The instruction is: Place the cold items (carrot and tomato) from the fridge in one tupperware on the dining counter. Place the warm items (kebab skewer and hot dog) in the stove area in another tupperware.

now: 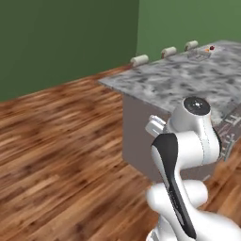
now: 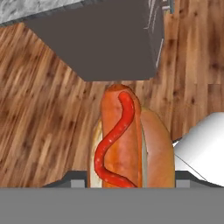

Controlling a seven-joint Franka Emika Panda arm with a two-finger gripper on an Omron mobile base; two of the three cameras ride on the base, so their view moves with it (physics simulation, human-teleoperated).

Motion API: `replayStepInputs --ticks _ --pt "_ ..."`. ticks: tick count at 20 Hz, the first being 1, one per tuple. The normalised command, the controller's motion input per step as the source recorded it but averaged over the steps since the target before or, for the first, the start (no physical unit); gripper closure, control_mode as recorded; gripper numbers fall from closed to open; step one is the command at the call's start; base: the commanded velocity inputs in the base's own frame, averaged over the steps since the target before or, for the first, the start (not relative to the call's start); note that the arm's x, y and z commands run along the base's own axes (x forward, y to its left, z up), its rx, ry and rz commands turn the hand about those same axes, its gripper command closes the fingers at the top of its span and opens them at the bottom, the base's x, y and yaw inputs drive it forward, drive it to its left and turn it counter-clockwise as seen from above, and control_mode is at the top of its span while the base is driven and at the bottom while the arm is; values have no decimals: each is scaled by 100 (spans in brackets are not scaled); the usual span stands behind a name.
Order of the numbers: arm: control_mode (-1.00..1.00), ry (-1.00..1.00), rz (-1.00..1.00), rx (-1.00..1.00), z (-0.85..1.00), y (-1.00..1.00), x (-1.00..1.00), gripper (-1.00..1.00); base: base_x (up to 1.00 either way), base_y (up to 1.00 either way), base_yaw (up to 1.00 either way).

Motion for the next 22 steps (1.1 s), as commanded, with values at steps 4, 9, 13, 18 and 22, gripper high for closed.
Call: replayStepInputs --ticks 4,9,13,18,22 --pt "100 0 0 0 0 0 0 100 75 100 -11" --pt "100 0 0 0 0 0 0 100 77 100 -23" --pt "100 0 0 0 0 0 0 100 76 99 -35" --pt "100 0 0 0 0 0 0 100 78 93 -40" --pt "100 0 0 0 0 0 0 100 76 93 -42"
